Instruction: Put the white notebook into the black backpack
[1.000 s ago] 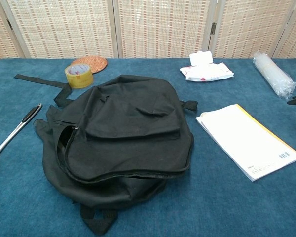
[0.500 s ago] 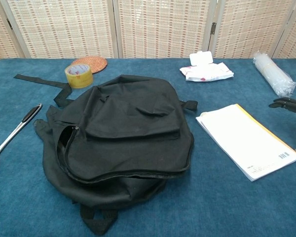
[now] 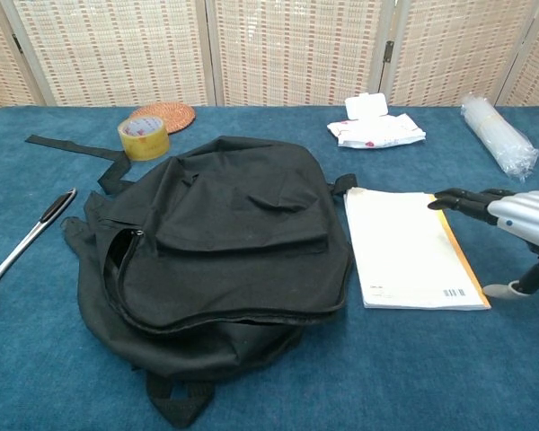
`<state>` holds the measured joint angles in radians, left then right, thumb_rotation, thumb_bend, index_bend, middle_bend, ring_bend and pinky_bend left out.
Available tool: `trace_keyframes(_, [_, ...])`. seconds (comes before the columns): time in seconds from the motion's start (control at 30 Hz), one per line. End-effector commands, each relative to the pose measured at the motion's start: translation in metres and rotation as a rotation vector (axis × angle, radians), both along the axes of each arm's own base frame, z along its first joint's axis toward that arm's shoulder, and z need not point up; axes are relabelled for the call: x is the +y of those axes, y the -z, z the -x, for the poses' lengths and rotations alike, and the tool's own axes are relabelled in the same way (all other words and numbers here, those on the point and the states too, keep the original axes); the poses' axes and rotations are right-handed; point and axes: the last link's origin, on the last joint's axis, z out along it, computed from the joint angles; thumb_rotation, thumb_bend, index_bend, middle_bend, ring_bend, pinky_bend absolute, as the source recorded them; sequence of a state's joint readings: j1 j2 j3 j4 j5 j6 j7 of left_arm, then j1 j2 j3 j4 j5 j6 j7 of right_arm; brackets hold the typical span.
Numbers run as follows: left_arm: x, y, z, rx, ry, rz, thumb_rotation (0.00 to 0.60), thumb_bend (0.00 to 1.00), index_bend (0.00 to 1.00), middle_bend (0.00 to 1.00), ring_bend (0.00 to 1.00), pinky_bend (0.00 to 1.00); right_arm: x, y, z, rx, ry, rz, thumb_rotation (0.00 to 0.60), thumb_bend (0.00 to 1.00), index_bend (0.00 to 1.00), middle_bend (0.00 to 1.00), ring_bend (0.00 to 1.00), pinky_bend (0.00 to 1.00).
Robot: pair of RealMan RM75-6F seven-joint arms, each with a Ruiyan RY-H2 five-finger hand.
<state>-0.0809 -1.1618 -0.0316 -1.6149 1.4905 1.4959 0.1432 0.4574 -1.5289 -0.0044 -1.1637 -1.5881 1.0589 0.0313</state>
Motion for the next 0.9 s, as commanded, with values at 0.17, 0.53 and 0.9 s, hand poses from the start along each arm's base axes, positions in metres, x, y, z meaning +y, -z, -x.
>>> trace_keyframes(0.17, [-0.001, 0.000, 0.002, -0.006, -0.003, -0.003, 0.600, 0.22, 0.15, 0.13, 0.12, 0.01, 0.011, 0.001, -0.024, -0.014, -0.103, -0.042, 0.600, 0.25, 0.00, 0.04, 0.10, 0.06])
trace_keyframes(0.53, [-0.001, 0.001, -0.001, -0.012, 0.012, 0.003, 0.600, 0.22, 0.15, 0.13, 0.12, 0.01, -0.010, -0.016, -0.007, 0.067, -0.076, -0.007, 0.600, 0.25, 0.00, 0.07, 0.12, 0.07])
trace_keyframes(0.9, [-0.004, -0.001, 0.000, -0.015, 0.001, -0.001, 0.600, 0.22, 0.15, 0.13, 0.12, 0.01, -0.020, 0.002, -0.002, 0.062, -0.073, -0.039, 0.600, 0.25, 0.03, 0.08, 0.13, 0.07])
